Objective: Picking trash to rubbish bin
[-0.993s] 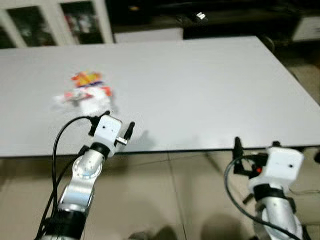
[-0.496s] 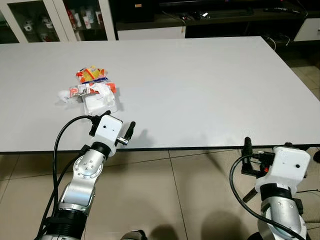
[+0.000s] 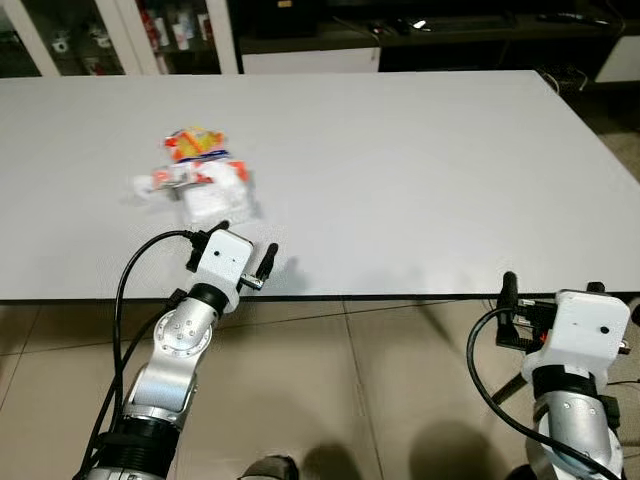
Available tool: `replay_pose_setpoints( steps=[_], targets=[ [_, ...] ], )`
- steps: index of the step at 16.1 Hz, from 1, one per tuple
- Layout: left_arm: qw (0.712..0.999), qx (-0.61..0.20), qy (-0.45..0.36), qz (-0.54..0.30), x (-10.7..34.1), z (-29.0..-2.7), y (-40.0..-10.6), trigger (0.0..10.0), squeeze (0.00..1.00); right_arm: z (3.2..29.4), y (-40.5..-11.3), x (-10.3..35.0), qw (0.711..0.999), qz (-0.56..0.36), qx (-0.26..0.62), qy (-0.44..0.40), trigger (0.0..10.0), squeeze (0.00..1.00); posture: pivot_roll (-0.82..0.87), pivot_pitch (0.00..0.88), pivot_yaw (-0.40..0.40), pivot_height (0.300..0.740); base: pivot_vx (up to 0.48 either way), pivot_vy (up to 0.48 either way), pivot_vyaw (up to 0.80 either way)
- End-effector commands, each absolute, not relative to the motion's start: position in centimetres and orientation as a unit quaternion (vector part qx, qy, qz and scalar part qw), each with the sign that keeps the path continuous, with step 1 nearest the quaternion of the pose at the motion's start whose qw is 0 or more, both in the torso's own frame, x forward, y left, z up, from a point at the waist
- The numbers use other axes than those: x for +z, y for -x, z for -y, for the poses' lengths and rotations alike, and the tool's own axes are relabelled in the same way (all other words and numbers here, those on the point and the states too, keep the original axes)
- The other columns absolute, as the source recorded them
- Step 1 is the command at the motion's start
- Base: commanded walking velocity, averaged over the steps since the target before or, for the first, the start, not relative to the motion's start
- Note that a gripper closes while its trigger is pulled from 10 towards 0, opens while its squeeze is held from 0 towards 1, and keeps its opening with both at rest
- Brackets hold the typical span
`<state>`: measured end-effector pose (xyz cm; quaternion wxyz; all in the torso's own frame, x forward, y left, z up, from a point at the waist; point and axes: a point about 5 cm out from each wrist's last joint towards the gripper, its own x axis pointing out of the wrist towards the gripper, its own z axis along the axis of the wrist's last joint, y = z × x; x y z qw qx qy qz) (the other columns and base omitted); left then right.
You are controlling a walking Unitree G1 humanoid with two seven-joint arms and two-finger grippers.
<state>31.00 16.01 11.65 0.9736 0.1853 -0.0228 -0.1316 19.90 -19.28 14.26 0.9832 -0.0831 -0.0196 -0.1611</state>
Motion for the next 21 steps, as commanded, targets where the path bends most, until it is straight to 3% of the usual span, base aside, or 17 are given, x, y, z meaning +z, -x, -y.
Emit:
replay_pose_setpoints(
  steps=[1, 8, 21],
  targets=[
    [0.974, -0.126, -0.186, 0.015, 11.58, -16.32, -31.12, 10.0, 0.0, 19.17, -19.78, 14.58, 0.984, 0.028, -0.162, 0.071, 10.0, 0.0, 0.12, 0.103, 0.023, 0.74, 0.0, 0.48, 0.0],
    [0.973, -0.127, -0.19, 0.017, 11.62, -16.28, -31.21, 10.0, 0.0, 18.91, -19.68, 14.36, 0.986, 0.028, -0.16, 0.036, 10.0, 0.0, 0.11, 0.1, 0.022, 0.74, 0.0, 0.48, 0.0],
    [0.972, -0.134, -0.193, 0.017, 11.51, -16.05, -31.25, 10.0, 0.0, 18.88, -19.64, 14.31, 0.985, 0.033, -0.16, 0.05, 10.0, 0.0, 0.11, 0.105, 0.03, 0.74, 0.0, 0.48, 0.0]
  ],
)
